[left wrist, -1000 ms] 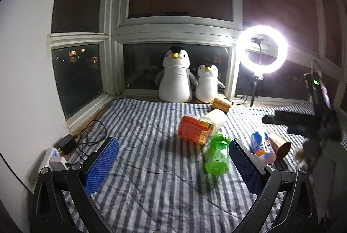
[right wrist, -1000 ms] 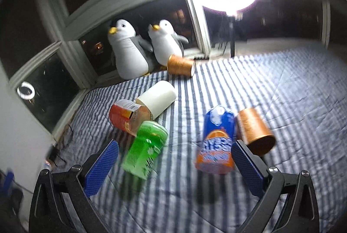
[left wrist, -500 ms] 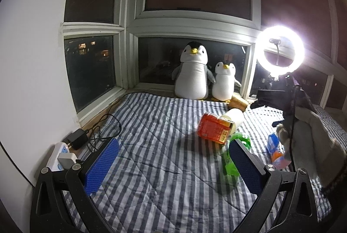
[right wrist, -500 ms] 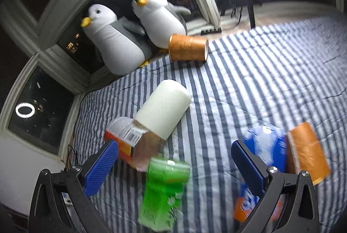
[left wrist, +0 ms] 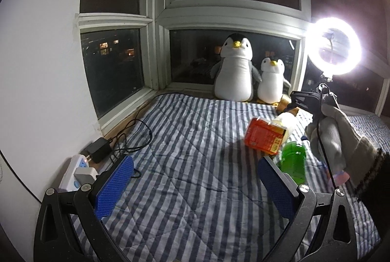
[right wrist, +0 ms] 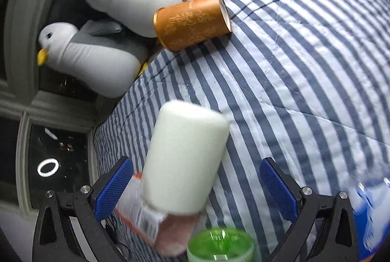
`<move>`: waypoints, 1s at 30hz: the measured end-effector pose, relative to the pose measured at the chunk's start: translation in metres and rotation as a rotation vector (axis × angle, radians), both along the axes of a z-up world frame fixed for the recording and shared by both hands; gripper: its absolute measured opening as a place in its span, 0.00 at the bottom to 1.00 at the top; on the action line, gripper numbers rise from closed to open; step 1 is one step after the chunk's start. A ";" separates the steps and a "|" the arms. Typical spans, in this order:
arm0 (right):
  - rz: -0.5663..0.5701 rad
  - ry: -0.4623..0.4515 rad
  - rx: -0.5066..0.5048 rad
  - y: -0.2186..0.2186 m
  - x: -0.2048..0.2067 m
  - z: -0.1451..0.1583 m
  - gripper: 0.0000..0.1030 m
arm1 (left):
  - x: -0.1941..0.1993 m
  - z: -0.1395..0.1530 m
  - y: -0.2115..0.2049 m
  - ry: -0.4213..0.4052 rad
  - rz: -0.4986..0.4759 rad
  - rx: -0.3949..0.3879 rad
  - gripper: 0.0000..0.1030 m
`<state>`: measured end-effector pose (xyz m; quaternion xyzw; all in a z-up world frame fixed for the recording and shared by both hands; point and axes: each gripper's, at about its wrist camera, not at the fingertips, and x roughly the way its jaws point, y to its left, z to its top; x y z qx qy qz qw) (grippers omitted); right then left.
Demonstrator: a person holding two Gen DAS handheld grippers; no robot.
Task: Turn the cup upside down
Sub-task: 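Reach the right gripper to the white cup lying on its side and grasp it, then lift the white cup with the right gripper and rotate it rim-down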
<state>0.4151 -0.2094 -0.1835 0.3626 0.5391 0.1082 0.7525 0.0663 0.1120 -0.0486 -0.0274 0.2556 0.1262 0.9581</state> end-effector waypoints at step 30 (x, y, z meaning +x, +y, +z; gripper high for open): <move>-0.005 0.037 0.082 0.001 0.029 -0.022 0.70 | 0.017 -0.014 0.009 0.038 0.023 0.019 1.00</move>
